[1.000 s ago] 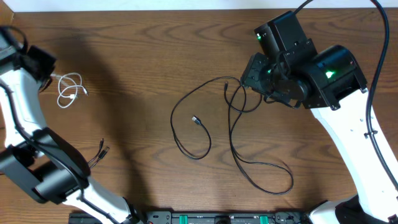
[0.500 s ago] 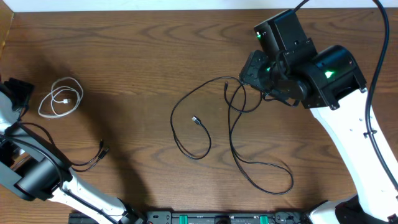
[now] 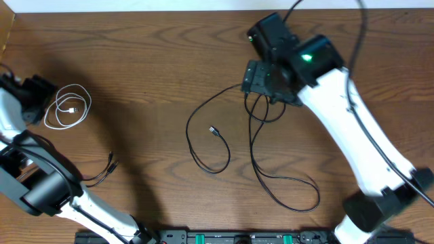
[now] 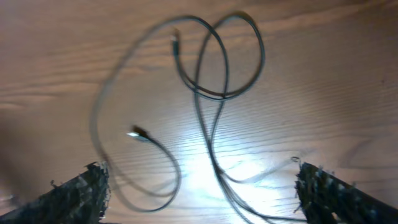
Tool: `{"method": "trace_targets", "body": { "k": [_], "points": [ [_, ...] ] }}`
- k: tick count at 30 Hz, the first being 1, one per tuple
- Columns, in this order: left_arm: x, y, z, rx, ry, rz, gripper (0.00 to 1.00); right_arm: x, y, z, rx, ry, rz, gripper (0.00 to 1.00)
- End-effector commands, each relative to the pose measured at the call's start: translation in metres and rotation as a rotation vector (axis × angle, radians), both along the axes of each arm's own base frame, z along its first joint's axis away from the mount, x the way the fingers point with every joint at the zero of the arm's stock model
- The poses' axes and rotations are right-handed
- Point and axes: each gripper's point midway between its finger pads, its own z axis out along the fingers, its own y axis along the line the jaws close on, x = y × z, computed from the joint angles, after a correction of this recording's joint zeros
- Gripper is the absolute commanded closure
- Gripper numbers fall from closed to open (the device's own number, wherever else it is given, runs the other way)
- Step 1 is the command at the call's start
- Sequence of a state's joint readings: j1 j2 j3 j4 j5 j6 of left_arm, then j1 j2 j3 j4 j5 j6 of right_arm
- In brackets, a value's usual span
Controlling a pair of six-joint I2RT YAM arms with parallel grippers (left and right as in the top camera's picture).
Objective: Untangle cables
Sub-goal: 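Release the white cable at left and move the right gripper over the black cables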
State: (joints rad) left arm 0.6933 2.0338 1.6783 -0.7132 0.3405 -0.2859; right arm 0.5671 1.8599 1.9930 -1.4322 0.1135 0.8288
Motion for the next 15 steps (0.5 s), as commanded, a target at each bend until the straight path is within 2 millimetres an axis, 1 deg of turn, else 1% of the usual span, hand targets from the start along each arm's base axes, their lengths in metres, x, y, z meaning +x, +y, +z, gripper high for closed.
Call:
{"method": "trace_targets", "body": {
  "k": [1,6,7,9,10,11,12,13,15],
  "points": [
    [0.025,-0.045,0.033,0.017,-0.058,-0.128,0.21,0.004,-0.003,-0.033,-0.093,0.072,0.018,0.02],
    [0.039,-0.117,0.022,-0.032,0.003,-0.266,0.22,-0.002,0.002,-0.075,-0.14,0.215,0.056,0.01],
    [0.041,-0.132,0.02,-0.037,0.013,-0.298,0.12,-0.005,0.003,-0.082,-0.143,0.245,0.091,0.01],
    [0.044,-0.161,0.015,-0.049,0.034,-0.358,0.11,-0.012,0.007,-0.093,-0.142,0.308,0.181,0.01],
    [0.045,-0.174,0.014,-0.054,0.044,-0.385,0.11,-0.017,0.009,-0.097,-0.138,0.337,0.236,0.02],
    [0.045,-0.189,0.012,-0.059,0.055,-0.418,0.11,-0.023,0.012,-0.101,-0.127,0.373,0.308,0.07],
    [0.045,-0.201,0.011,-0.062,0.065,-0.443,0.11,-0.027,0.012,-0.101,-0.122,0.393,0.338,0.12],
    [0.045,-0.212,0.01,-0.061,0.072,-0.47,0.11,-0.031,0.012,-0.101,-0.118,0.412,0.345,0.16],
    [0.042,-0.231,0.008,-0.043,0.102,-0.511,0.11,-0.037,0.011,-0.098,-0.112,0.432,0.336,0.18]
  ]
}}
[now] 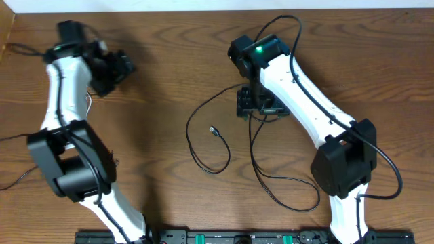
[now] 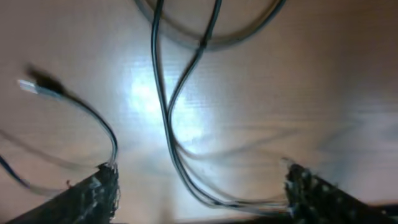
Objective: Untangle cables
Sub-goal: 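Release the white cable at left and move the right gripper over the black cables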
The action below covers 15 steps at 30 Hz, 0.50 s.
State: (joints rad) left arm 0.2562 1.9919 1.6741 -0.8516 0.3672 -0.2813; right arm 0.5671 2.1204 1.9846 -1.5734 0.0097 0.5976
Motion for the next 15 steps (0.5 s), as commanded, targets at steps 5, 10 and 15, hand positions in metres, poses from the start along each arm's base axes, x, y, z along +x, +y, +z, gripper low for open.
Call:
{"method": "trace_targets", "body": {
  "k": [5,10,15],
  "points": [
    [-0.021,-0.042,0.005,0.128,0.077,-0.111,0.11,-0.019,0.003,0.035,0.066,-0.017,0.091,0.14],
    [-0.031,-0.062,0.063,0.152,-0.043,-0.147,0.11,-0.034,-0.011,0.1,0.047,-0.229,0.123,0.08],
    [-0.064,-0.079,0.136,0.167,-0.193,-0.167,0.11,-0.061,-0.019,0.152,0.029,-0.419,0.15,0.01]
  ]
}}
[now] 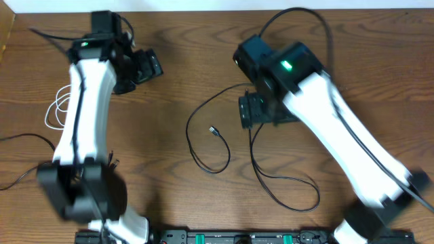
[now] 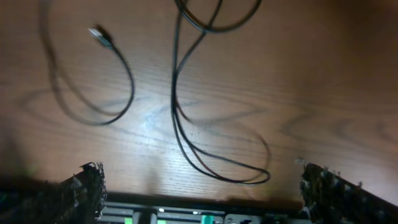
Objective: Untangle cables
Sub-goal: 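Release the white cable at left and move the right gripper over the black cables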
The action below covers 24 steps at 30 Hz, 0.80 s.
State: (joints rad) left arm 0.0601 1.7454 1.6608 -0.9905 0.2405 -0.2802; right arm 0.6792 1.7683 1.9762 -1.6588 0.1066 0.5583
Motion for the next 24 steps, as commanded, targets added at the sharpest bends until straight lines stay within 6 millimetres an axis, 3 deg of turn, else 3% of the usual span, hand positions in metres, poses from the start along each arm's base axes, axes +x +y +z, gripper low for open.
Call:
{"method": "trace_targets", "body": {
  "k": [1,3,6,9,12,19,24],
  "points": [
    [-0.034,-0.012,0.065,0.027,-0.133,-0.032,0.11,-0.016,-0.012,0.042,-0.027,-0.184,0.006,0.01],
    [-0.057,-0.021,0.081,0.026,-0.145,-0.056,0.11,-0.027,-0.012,0.052,-0.031,-0.218,0.037,0.01],
    [-0.091,-0.034,0.088,0.026,-0.12,-0.097,0.11,-0.039,-0.01,0.057,-0.019,-0.233,0.065,0.01],
    [-0.124,-0.038,0.084,0.049,-0.068,-0.119,0.11,-0.047,-0.016,0.051,-0.03,-0.219,0.041,0.01],
    [-0.148,-0.034,0.075,0.06,-0.03,-0.116,0.07,-0.052,-0.036,0.035,-0.098,-0.202,0.002,0.01],
    [-0.176,-0.03,0.047,0.073,0.032,-0.111,0.05,-0.068,-0.093,-0.016,-0.205,-0.087,-0.262,0.01],
    [-0.181,-0.03,0.029,0.064,0.093,-0.106,0.05,-0.074,-0.101,-0.05,-0.161,0.029,-0.395,0.01]
  ]
}}
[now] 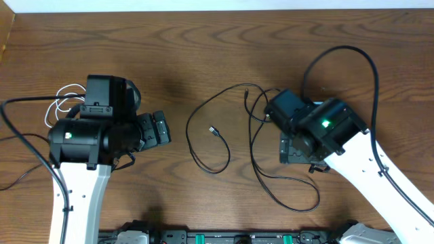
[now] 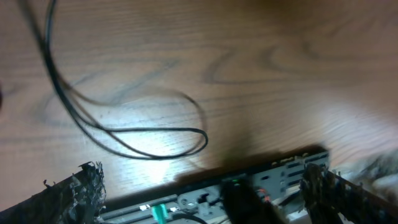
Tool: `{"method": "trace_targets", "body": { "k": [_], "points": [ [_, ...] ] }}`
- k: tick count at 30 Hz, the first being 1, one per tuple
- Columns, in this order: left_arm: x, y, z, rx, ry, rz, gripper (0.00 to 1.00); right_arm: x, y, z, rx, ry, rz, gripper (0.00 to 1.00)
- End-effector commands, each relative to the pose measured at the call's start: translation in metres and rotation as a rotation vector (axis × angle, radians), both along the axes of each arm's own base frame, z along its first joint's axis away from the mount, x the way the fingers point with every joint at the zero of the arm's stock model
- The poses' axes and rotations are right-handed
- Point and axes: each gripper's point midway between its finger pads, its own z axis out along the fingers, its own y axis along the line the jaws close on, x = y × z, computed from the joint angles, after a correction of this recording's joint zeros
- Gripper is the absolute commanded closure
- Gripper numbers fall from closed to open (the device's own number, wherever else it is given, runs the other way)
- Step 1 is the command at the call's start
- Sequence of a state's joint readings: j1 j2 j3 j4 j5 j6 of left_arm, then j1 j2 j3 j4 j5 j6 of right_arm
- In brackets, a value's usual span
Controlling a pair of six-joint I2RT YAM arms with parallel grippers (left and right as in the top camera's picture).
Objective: Untangle cables
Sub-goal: 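Release the white cable at left and move the right gripper over the black cables, then lower the right gripper and grasp a black cable loop at right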
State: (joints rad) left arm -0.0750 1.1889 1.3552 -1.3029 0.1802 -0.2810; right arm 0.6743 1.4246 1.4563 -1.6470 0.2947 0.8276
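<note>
A thin black cable lies in loose loops across the middle of the table. One plug sits inside the left loop, the other end farther back. Its front loop shows in the right wrist view. A white cable coil lies at the left, partly under the left arm. My right gripper hangs over the black cable's right side, open and empty, fingers wide apart. My left gripper is left of the black cable, apparently open and holding nothing.
A black rail with green parts runs along the table's front edge. A thin dark lead crosses the far left. The right arm's own black wire arcs above the table at the right.
My right gripper was over the back part of the black cable and is now nearer the front, facing the front rail. The left gripper has come forward and right. Neither cable has moved.
At first my right gripper was open over the black cable's back end and the left was at the far left by the white coil. Both then stood at the back of the table, and now nearer the front. The cables lie the same throughout.
</note>
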Motion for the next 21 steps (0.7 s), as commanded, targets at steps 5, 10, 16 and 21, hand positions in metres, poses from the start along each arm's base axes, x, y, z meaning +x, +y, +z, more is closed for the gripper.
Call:
{"method": "trace_targets", "body": {
  "k": [5,10,16,21],
  "points": [
    [-0.001,0.002,-0.016,0.011,0.062,0.008,0.05,-0.008,-0.001,-0.053,0.165,0.132,-0.233,0.01],
    [-0.001,0.002,-0.017,0.012,0.065,0.008,0.05,-0.022,-0.009,-0.082,0.253,0.24,-0.47,0.01],
    [0.0,0.002,-0.017,0.012,0.061,0.008,0.05,-0.027,0.002,-0.118,0.378,0.297,-0.569,0.01],
    [0.001,0.002,-0.016,0.012,0.058,0.008,0.05,-0.03,0.004,-0.14,0.404,0.298,-0.568,0.01]
  ]
}}
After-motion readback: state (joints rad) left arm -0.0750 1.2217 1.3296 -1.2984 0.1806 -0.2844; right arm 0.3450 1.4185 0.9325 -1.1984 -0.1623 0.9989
